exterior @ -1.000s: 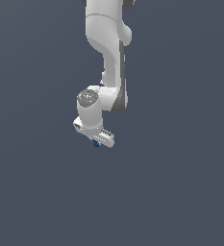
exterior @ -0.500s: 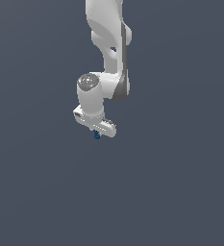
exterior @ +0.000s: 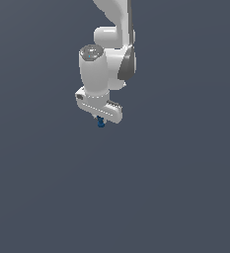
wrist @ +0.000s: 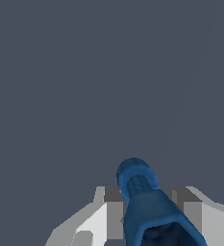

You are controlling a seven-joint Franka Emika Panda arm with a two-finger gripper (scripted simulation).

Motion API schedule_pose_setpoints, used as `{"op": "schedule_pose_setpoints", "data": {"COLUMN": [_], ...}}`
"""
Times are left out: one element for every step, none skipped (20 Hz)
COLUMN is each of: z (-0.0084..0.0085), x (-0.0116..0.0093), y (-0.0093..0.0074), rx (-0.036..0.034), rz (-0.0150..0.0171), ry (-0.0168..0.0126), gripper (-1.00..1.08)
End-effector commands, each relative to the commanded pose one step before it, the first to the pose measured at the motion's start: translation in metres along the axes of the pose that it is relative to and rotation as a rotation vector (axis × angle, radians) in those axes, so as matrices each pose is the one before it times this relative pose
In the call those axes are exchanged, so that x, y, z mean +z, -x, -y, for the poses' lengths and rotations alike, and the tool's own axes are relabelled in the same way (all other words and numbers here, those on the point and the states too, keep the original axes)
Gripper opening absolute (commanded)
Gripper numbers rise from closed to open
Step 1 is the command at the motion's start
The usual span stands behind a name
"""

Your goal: Pick up the object and move it to a goal position.

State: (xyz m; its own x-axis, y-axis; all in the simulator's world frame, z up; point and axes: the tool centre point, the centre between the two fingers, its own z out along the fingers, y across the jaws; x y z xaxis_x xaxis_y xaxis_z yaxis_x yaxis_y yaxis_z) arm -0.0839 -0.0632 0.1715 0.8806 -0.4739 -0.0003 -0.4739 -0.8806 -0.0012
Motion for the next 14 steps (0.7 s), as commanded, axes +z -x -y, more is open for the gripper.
{"op": "schedule_pose_setpoints", "data": {"z": [-0.00252,-0.00077,-0.00075,-0.00069,-0.00050,-0.00058,-0.00053,-0.00048,-0.00043,-0.00037,-0.00013,-0.00024,-0.00017,-0.00010], "x": [-0.01831,-0.00645,-0.00618,-0.00583,-0.00550,-0.00512,-0.00473,-0.00434,-0.00394,-0.00354,-0.00316,-0.00273,-0.00233,-0.00192], "y": [0.00944,0.00315,0.00295,0.00274,0.00260,0.00235,0.00216,0.00197,0.00177,0.00157,0.00145,0.00115,0.00094,0.00073], "rx": [0.00010,0.00016,0.00000,0.00000,0.00001,0.00000,0.00000,0.00000,0.00000,0.00000,-0.00008,0.00000,0.00000,0.00000], "rz": [0.00001,-0.00013,0.00000,0.00000,-0.00028,0.00000,0.00000,0.00000,0.00000,0.00000,-0.00031,0.00000,0.00000,0.00000], "ry": [0.00011,0.00066,0.00000,0.00000,0.00063,0.00000,0.00000,0.00000,0.00000,0.00000,0.00061,0.00000,0.00000,0.00000], "gripper": [-1.00,-1.00,-1.00,-1.00,-1.00,-1.00,-1.00,-1.00,-1.00,-1.00,-1.00,-1.00,-1.00,-1.00]}}
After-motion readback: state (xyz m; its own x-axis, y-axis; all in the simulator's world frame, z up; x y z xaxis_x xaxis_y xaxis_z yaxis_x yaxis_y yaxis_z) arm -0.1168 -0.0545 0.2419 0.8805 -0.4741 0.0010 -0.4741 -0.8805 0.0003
